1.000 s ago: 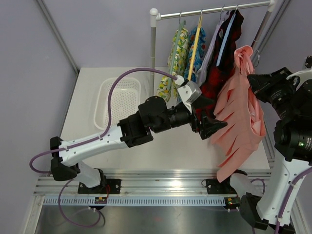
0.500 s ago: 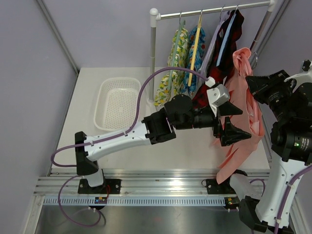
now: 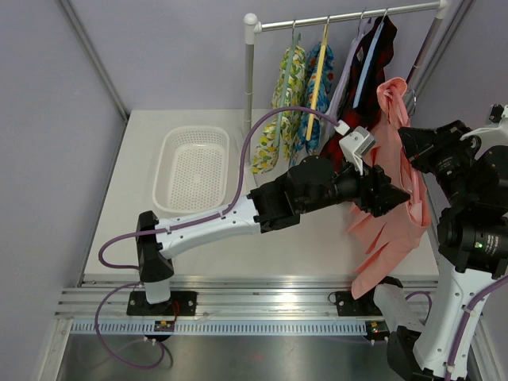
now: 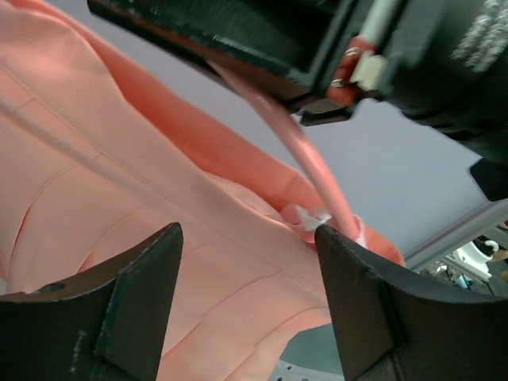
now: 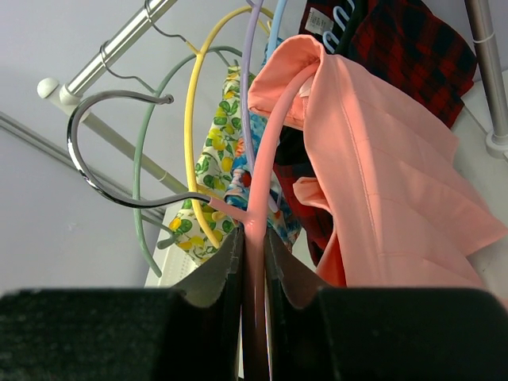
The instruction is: Remove the skirt from the hanger
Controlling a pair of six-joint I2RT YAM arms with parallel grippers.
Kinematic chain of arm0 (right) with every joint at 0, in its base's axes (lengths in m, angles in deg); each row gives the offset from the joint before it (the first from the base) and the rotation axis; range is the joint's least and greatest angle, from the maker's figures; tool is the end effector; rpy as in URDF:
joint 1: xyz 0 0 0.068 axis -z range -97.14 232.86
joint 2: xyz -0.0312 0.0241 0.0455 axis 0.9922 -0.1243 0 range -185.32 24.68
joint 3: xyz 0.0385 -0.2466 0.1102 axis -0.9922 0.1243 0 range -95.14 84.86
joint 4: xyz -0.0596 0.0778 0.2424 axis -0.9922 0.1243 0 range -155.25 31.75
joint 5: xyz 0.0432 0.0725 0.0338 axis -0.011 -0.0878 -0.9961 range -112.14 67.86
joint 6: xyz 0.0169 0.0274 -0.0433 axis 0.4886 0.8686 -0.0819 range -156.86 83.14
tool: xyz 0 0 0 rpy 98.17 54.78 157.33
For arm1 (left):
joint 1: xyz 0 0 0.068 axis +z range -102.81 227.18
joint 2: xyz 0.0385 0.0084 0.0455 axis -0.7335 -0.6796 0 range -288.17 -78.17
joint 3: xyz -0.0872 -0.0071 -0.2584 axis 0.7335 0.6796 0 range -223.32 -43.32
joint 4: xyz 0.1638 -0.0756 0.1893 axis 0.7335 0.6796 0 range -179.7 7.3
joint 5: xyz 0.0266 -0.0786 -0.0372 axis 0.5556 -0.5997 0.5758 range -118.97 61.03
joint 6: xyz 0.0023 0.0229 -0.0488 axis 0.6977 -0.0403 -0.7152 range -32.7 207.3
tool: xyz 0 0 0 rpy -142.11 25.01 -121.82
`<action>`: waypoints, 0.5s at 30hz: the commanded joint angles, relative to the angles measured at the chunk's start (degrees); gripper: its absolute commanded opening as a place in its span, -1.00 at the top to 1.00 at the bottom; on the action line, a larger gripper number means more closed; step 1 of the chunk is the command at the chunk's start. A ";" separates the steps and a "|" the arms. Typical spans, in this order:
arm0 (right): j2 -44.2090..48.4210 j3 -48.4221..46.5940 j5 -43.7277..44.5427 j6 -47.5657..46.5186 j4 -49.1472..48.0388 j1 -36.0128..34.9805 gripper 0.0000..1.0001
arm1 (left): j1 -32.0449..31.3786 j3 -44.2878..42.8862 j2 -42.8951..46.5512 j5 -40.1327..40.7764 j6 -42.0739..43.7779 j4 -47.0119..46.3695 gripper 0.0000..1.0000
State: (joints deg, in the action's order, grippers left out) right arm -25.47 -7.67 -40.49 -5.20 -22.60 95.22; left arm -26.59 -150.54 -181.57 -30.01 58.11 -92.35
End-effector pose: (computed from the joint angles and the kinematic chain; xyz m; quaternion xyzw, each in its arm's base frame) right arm 0.0993 -0.0102 0.5251 0.1580 0.6909 0.2282 0.6676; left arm 0.1197 -0.4135 0.4589 0.2589 0.6136 -0.5874 0.4598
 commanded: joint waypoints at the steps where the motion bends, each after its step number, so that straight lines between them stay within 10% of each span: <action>1: 1.46 0.16 -3.53 -0.64 -12.15 -0.06 1.00 | 0.48 -3.17 -0.58 1.83 -2.27 -0.86 -0.33; 15: 2.51 2.09 -4.15 0.15 -13.39 -0.23 1.00 | 2.50 0.08 -0.06 -3.79 -5.79 -5.34 -0.15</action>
State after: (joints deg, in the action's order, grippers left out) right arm -24.60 -4.81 -42.85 -5.11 -25.29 95.22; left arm -24.84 -150.76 -182.71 -31.11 54.28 -92.88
